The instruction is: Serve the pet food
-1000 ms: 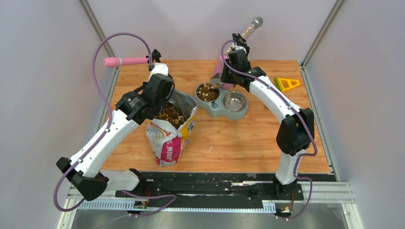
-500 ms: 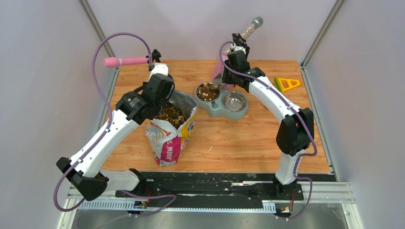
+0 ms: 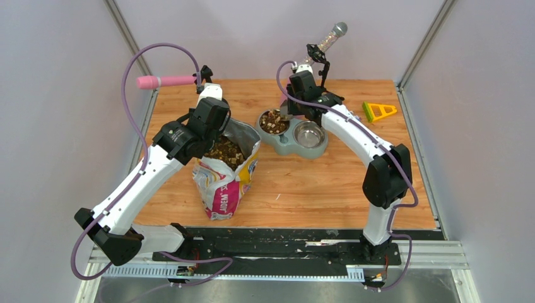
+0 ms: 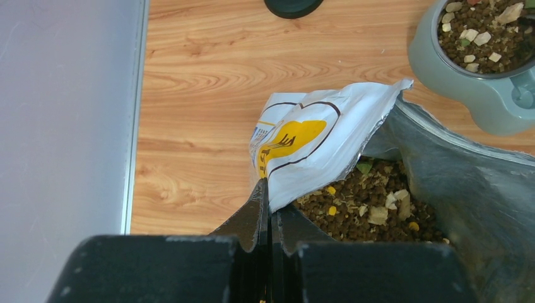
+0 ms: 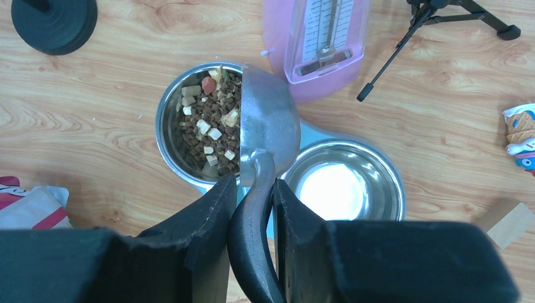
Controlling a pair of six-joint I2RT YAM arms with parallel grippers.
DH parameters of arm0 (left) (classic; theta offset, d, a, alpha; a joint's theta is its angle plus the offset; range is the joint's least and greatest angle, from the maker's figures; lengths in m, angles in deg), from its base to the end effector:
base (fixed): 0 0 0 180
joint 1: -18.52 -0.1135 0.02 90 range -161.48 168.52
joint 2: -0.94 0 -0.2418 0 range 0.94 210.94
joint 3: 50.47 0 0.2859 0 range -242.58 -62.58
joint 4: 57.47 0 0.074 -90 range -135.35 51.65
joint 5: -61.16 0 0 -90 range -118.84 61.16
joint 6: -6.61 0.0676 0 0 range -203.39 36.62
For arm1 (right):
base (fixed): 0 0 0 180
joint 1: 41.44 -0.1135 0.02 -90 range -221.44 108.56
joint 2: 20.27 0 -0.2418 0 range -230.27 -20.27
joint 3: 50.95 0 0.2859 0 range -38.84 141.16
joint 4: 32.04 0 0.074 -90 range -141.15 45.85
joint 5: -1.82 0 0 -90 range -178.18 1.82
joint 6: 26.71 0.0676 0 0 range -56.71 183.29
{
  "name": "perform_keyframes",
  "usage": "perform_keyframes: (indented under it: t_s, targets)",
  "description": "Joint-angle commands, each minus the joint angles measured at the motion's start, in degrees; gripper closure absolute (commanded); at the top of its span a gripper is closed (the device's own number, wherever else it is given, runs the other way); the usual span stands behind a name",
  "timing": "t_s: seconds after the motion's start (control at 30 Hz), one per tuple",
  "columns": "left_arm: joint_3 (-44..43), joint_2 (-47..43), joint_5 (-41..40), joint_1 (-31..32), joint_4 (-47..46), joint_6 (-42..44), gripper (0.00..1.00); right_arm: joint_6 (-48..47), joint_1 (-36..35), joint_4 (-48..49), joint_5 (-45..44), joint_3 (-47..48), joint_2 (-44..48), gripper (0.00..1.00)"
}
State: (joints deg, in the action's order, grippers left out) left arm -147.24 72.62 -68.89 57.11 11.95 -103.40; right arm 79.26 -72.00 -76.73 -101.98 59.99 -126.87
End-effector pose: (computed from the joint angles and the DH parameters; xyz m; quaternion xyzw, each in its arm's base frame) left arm 0.2560 -0.1487 0.3764 0.0086 0.8760 0.0968 0.4724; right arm 0.4220 0.2305 0.2764 -0.0644 0.9001 0.0645 0.4260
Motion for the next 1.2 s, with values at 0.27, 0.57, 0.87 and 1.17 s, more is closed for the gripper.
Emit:
perform_keyframes:
  t_s: [0.27,0.57,0.87,1.17]
  targets:
    - [-1.4,-3.6,-2.0,0.3,-8.0,0.2,1.0,-1.6,-0.8,2.7,-3.7,-0.5,6.9,1.0]
    - [-1.3,-3.5,-2.0,0.3,-8.1,0.2,1.0,-3.4,-0.8,3.5,1.9,-2.2,8.1,1.0]
    - [-1.3,-3.3,-1.8,0.3,-8.2,0.3,1.0,-2.3,-1.1,-0.7,0.5,0.4,7.0,1.0]
    - [-1.3,-3.3,-1.3,0.3,-8.1,0.1,1.0,-0.3,-0.4,1.9,1.2,-5.4,12.8,1.0]
